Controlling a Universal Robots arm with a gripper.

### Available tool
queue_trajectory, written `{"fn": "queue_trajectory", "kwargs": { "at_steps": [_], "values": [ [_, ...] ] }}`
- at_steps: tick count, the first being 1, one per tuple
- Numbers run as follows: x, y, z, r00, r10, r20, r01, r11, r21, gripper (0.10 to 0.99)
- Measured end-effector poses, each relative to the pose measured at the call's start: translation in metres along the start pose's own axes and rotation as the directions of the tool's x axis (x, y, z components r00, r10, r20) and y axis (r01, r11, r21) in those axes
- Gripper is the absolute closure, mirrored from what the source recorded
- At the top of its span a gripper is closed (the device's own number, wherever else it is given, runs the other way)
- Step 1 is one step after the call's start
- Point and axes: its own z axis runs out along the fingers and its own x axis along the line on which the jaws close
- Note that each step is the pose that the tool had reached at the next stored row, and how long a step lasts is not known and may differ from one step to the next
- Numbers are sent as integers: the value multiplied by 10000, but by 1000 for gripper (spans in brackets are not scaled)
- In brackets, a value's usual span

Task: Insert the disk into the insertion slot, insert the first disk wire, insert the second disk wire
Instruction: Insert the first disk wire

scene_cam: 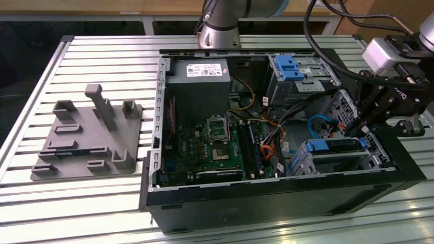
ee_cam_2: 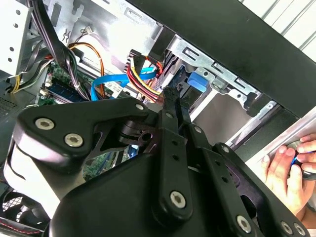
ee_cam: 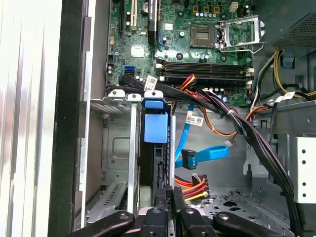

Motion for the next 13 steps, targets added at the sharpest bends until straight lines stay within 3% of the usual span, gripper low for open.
{"fn": "queue_trajectory", "kwargs": {
  "at_steps": [13],
  "values": [
    [9, 2, 8, 10000, 2, -56, -2, 10000, -1, 925]
  ]
}}
